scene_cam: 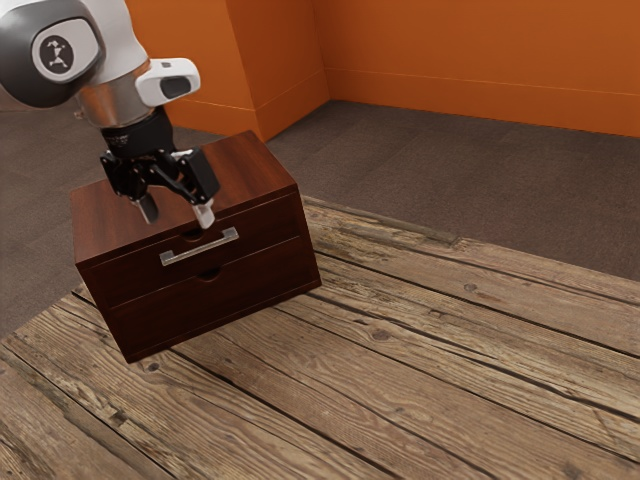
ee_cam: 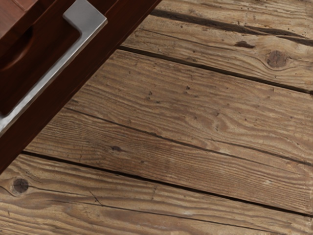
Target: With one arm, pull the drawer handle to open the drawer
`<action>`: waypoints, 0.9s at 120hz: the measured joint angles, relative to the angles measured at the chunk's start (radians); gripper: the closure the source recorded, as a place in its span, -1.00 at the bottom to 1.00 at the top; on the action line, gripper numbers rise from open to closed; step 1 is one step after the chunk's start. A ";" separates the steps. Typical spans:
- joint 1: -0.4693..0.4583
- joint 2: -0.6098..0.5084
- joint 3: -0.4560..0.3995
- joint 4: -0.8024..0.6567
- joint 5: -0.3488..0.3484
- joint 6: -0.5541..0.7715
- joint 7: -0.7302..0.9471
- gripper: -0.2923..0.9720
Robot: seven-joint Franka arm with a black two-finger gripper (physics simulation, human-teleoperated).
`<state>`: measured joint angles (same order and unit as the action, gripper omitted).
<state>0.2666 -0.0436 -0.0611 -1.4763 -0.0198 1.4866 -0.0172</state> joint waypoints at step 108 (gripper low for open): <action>-0.018 -0.121 -0.034 0.203 0.084 -0.240 0.028 -0.51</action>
<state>0.2482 -0.1646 -0.0951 -1.2733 0.0644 1.2462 0.0113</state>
